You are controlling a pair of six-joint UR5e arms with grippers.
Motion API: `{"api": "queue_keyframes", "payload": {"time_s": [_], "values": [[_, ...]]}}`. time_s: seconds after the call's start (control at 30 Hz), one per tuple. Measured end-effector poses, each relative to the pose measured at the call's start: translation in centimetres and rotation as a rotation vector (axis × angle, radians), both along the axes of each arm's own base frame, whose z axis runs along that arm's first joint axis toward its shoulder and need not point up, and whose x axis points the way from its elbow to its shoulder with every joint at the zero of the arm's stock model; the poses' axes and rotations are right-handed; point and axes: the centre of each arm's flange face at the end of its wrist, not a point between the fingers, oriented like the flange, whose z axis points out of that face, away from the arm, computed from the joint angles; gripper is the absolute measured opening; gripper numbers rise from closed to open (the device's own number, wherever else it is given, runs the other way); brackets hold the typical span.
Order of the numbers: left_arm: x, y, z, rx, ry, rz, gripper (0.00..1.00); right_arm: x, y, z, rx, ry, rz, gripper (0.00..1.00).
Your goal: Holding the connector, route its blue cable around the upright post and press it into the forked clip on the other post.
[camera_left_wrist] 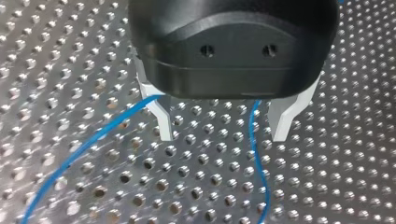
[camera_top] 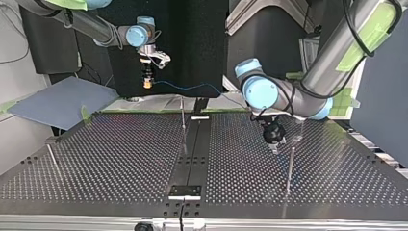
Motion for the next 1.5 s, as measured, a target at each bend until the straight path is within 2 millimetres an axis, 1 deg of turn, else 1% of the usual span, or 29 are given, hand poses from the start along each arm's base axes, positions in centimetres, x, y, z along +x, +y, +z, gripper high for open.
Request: {"api": "queue_keyframes", "payload": {"time_s": [0.17,0.33,0.43,0.67,0.87,0.97,1.07,1.3,1.5], "values": [[-0.4,0.3,-1.1,-0.009,0.004,0.002,1.00,0.0,0.0,0.0,-0.002,-0.001,0.000,0.00],[-0.3,0.4,-2.3,-0.017,0.008,0.003,1.00,0.0,0.0,0.0,-0.002,-0.002,0.000,0.00],[0.0,0.2,-3.6,-0.012,0.028,0.002,1.00,0.0,0.0,0.0,-0.002,-0.002,0.000,0.00],[0.9,-0.4,-7.6,0.000,0.072,-0.003,1.00,0.0,0.1,0.0,0.004,0.000,0.003,0.00],[1.8,-0.2,-11.0,0.008,0.106,0.005,1.00,0.0,0.1,-0.1,0.008,0.002,0.006,0.00],[2.0,0.0,-12.1,0.010,0.117,0.009,1.00,0.0,0.1,-0.1,0.009,0.002,0.006,0.00],[2.1,0.0,-12.4,0.011,0.121,0.009,1.00,0.0,0.1,-0.1,0.009,0.002,0.007,0.00],[2.0,-0.3,-12.6,0.012,0.121,0.004,1.00,0.2,0.2,-0.1,0.009,0.000,0.017,0.00],[1.6,-1.0,-12.6,0.011,0.124,-0.008,1.00,0.3,0.3,-0.1,0.010,0.000,0.019,0.00]]}}
